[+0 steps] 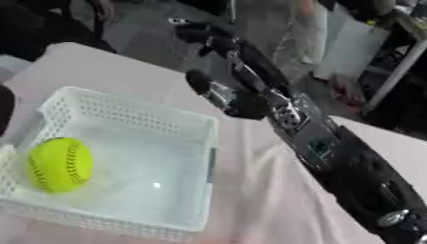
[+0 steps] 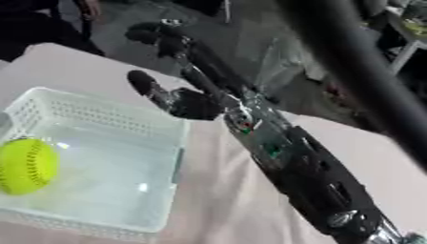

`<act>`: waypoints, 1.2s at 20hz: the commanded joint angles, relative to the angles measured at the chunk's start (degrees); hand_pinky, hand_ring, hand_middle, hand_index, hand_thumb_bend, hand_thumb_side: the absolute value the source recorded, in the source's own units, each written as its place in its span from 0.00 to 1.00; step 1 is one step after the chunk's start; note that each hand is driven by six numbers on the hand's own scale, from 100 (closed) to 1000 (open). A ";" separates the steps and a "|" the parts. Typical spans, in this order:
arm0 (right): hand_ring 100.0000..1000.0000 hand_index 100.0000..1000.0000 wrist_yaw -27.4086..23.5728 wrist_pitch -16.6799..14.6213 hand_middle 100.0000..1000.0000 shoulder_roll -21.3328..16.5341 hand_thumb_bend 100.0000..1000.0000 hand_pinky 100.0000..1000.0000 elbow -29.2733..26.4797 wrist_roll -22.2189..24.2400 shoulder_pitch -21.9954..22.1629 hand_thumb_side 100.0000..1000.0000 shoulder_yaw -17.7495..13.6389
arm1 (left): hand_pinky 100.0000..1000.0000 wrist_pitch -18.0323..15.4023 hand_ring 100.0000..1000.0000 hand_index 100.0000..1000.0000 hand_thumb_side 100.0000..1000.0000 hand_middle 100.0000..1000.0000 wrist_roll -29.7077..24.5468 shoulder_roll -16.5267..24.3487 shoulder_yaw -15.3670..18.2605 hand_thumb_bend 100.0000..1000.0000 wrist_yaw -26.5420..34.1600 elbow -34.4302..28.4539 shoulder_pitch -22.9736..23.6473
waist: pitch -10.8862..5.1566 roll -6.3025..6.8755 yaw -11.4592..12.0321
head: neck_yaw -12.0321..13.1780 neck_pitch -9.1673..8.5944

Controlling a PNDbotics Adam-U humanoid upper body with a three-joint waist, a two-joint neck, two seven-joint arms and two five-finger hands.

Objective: Pick up objects on the table and place them in the box.

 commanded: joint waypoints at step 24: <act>0.61 0.86 -18.94 5.23 0.75 -11.78 0.00 0.34 -24.74 -13.41 36.96 1.00 -12.80 | 0.75 -1.08 0.65 0.79 0.76 0.85 3.18 10.29 3.15 0.16 -5.82 -0.77 12.06 | -2.26 5.74 -15.56 | 9.12 0.09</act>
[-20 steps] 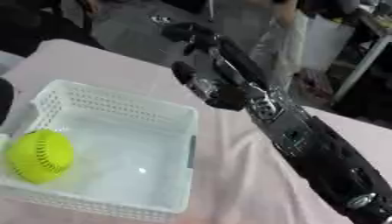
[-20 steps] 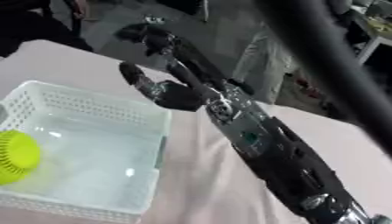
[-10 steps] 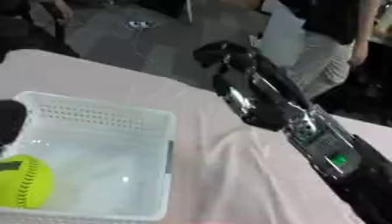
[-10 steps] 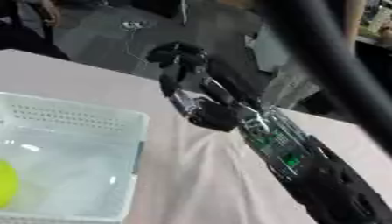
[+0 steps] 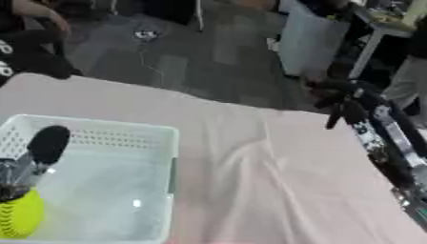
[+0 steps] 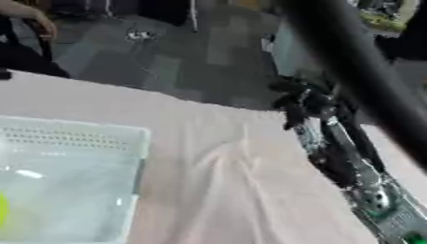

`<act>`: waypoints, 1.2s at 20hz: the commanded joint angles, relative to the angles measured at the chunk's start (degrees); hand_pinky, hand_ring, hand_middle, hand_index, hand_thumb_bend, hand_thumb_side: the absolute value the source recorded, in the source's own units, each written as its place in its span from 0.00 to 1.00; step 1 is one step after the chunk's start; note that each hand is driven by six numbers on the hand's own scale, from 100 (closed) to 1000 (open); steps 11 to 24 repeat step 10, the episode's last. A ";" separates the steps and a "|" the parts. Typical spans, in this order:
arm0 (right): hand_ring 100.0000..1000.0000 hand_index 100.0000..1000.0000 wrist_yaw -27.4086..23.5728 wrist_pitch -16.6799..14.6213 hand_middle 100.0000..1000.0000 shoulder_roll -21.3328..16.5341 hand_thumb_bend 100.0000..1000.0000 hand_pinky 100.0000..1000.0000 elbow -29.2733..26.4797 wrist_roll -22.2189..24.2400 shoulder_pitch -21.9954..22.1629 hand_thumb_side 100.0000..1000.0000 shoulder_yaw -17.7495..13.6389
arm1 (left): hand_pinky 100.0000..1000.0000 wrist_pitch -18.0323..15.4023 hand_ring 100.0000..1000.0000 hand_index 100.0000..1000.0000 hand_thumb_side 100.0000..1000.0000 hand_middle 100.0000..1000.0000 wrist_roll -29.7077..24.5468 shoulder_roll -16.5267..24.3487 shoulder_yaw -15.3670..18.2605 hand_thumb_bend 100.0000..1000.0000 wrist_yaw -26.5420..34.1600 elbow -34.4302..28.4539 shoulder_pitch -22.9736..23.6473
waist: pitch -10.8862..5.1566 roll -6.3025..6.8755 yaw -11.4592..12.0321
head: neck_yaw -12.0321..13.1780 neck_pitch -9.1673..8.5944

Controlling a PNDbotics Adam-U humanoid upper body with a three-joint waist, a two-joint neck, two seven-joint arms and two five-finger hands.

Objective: Pick up objects on the table and place them in the box.

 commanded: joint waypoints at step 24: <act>0.58 0.84 -2.85 -11.12 0.72 6.93 0.00 0.34 -1.04 -9.01 9.19 1.00 -8.73 | 0.74 0.51 0.65 0.79 0.76 0.85 1.14 2.60 1.60 0.15 -1.39 -0.77 7.32 | -4.72 2.64 -7.38 | 5.18 6.51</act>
